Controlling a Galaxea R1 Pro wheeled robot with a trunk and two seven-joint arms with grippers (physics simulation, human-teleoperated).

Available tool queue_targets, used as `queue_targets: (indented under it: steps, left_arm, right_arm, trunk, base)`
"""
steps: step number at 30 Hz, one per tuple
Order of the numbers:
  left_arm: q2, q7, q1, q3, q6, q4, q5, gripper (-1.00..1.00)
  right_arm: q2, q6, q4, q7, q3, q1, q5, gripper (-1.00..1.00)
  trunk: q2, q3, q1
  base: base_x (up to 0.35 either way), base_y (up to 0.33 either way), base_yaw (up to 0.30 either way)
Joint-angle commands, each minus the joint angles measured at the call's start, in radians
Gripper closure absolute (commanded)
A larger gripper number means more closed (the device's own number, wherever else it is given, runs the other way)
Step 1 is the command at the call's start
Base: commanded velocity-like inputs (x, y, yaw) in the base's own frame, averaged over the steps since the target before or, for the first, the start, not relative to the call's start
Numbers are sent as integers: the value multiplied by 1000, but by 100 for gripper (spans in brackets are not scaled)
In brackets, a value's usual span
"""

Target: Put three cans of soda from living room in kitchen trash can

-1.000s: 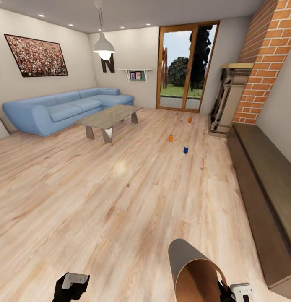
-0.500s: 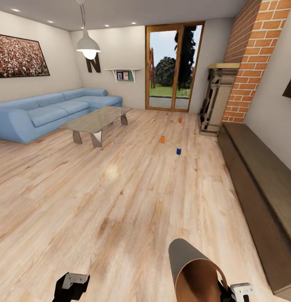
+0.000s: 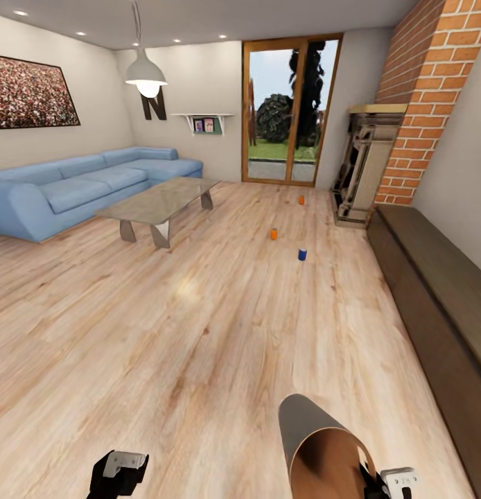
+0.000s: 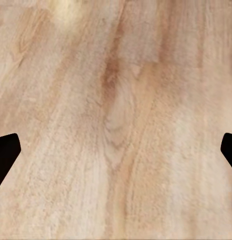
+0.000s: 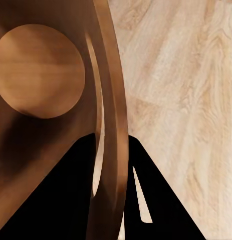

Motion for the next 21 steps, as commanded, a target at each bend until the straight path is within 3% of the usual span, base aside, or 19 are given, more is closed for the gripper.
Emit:
queue_targets:
  steps: [1,12,21]
  left_arm:
    - [0,0,0,0,0,0,0,-100]
    - [-1,0,0,0,0,0,-2,-100]
    - [-2,0,0,0,0,0,-2,-100]
  right_arm:
    - [0,0,-2,4,-6,0,-2,100]
    - [0,-1,-2,4,-5,0,-2,100]
    - [0,-1,-3,4,-6,0,-3,100]
  trunk:
    - [0,0,0]
    - [0,0,0]
    - [0,7,0]
  base:
    - [277,166,0]
    - [289,112,-4]
    - [316,45,-126]
